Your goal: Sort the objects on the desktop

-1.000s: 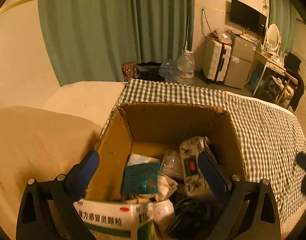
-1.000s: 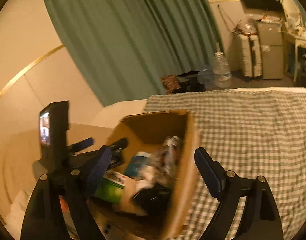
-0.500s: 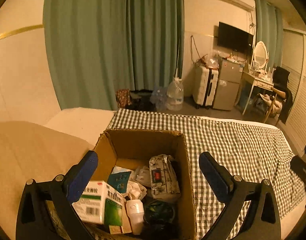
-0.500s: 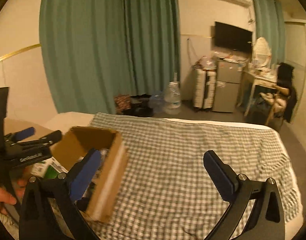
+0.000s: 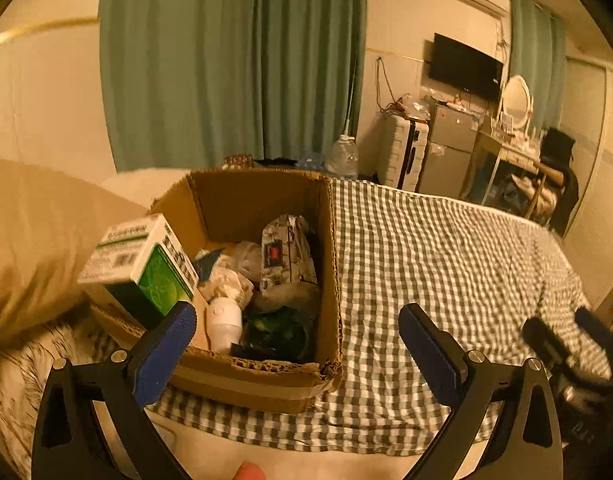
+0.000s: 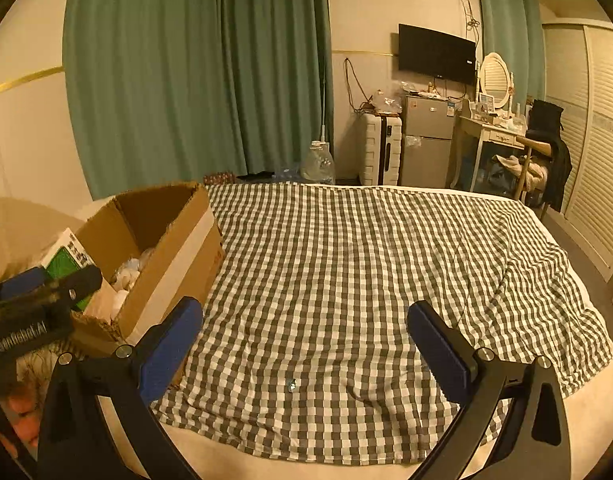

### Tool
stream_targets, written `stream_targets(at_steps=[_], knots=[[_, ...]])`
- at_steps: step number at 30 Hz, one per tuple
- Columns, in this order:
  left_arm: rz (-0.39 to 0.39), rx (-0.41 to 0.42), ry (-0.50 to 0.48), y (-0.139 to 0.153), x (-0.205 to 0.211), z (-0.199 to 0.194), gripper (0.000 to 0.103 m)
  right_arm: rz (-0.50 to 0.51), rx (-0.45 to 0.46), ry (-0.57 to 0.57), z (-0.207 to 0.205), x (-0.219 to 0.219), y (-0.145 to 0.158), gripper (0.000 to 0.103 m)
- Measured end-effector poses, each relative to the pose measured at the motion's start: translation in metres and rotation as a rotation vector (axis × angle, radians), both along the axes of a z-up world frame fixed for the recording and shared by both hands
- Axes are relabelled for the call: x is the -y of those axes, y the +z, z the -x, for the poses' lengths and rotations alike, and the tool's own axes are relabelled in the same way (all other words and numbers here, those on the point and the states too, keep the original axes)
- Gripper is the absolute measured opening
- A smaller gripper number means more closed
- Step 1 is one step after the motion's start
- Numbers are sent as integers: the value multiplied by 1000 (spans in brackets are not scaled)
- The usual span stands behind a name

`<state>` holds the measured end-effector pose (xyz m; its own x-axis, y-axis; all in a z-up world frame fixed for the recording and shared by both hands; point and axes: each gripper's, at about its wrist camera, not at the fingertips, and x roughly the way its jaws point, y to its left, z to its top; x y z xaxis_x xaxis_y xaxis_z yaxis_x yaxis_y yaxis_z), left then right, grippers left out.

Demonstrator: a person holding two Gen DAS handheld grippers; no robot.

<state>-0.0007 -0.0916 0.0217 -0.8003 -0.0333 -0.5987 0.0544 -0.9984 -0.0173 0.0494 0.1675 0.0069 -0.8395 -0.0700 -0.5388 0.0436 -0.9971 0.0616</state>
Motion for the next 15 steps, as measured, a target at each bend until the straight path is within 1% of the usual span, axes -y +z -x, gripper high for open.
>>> stream_targets(at_steps=[3, 6, 10, 15], knots=[[2, -17, -13, 1, 1, -2, 103, 15, -7, -9, -2, -4, -2, 102], [9, -4, 14, -4, 7, 0, 103, 3, 4, -10, -2, -4, -8, 103], [-2, -16, 20, -6, 13, -3, 103, -27, 19, -20, -1, 1, -13, 102], [-25, 17, 42, -11, 18, 0, 103, -59, 19, -33, -1, 3, -15, 103]])
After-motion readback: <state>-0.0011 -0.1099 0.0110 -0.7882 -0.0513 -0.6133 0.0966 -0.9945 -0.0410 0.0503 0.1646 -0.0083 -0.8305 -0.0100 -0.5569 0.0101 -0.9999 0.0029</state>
